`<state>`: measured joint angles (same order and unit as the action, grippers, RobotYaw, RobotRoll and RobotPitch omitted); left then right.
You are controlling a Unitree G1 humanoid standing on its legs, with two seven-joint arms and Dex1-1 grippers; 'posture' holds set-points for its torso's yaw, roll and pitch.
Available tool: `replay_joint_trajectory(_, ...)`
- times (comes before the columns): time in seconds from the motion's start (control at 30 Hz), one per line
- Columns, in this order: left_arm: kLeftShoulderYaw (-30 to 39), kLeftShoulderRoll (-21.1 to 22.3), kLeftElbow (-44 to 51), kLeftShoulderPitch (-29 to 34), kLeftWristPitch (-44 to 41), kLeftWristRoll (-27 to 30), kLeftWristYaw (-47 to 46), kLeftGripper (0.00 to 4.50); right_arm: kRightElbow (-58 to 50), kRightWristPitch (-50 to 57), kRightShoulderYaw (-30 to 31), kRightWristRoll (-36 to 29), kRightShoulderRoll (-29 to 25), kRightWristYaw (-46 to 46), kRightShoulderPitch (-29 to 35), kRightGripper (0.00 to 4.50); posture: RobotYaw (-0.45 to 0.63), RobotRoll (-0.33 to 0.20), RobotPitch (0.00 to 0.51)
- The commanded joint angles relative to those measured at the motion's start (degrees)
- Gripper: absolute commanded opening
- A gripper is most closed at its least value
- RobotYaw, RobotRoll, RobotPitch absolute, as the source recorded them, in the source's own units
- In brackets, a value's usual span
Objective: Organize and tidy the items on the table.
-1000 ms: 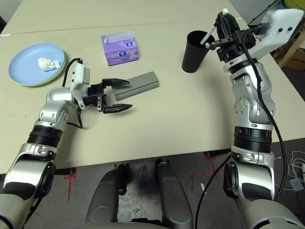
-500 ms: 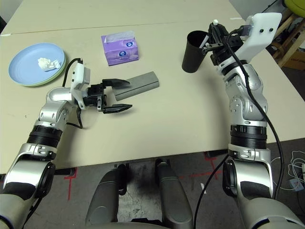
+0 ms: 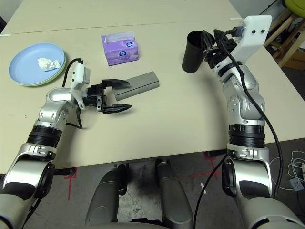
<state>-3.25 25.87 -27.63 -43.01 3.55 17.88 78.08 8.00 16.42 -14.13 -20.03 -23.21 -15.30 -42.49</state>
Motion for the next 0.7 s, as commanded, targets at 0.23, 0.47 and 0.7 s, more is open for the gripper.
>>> replay_joint_trajectory(0.23,1.27,-0.32,4.16,1.23,-0.92,0.99,-3.83,4.50,-8.64,-1.30,-3.57,-10.49,-0.73,-12.10,5.39,4.49,0.05,0.000,0.204)
replay_joint_trajectory(0.47,4.00,-1.52,6.34,2.63,-0.74,-1.05,-15.12,4.50,-14.53,-2.86,-4.95,-11.35,-0.15,-11.86,14.11,4.49,0.06,0.000,0.197)
replay_joint_trajectory(0.7,7.73,-4.75,9.65,2.79,-4.61,-3.78,-34.99,4.50,-15.28,-5.05,-4.51,-3.99,4.57,0.17,18.22,4.49,0.07,0.000,0.187)
